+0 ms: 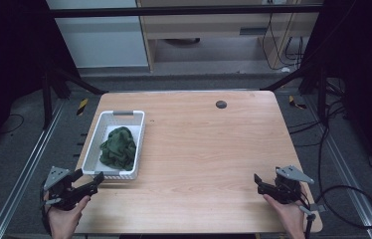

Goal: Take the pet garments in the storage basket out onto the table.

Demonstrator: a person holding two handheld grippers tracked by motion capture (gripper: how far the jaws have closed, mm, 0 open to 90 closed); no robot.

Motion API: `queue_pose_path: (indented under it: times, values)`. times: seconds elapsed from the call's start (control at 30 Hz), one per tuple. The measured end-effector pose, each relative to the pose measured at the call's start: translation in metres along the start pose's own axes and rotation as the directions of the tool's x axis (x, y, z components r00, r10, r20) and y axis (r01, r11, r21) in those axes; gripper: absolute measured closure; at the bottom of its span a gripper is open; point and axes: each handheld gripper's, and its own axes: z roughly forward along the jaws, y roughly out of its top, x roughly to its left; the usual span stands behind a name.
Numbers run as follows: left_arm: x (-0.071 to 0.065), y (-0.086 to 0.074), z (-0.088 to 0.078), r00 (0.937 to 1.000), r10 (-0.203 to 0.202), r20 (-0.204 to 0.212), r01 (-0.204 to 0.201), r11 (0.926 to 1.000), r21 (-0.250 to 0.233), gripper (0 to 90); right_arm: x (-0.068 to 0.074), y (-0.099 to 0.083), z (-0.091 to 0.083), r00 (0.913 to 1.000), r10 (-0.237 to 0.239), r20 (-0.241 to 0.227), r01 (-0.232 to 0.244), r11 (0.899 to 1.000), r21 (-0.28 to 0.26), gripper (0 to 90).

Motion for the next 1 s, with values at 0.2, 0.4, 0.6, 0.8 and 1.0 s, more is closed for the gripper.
queue_pose_path:
  times: [0.2,0.4,0.6,0.8,1.0]
  values:
    - [0.005,0.012,-0.005,1.0000,-0.004,0.000,0.004,0.9996,-0.028,16.7,0.001,0.000,0.002,1.0000,-0.008,-0.001,0.008,1.000,0.005,16.2]
    - [0.006,0.026,-0.007,1.0000,0.001,-0.001,-0.001,0.9987,-0.050,16.7,0.002,0.000,0.001,0.9999,-0.010,-0.003,0.010,1.000,0.001,15.9]
    - [-0.001,0.042,0.001,0.9997,0.023,0.008,-0.022,0.9985,-0.049,16.7,0.003,0.001,0.000,1.0000,-0.003,-0.005,0.003,1.000,-0.002,14.6]
    - [-0.008,0.055,0.014,0.9989,0.038,0.027,-0.037,0.9986,-0.037,16.7,0.002,0.000,0.001,0.9999,-0.010,-0.002,0.010,1.000,-0.004,14.4]
    - [-0.010,0.062,0.027,0.9988,0.042,0.025,-0.041,0.9990,-0.014,16.7,0.004,0.000,0.003,0.9998,-0.013,-0.013,0.013,1.000,0.006,14.3]
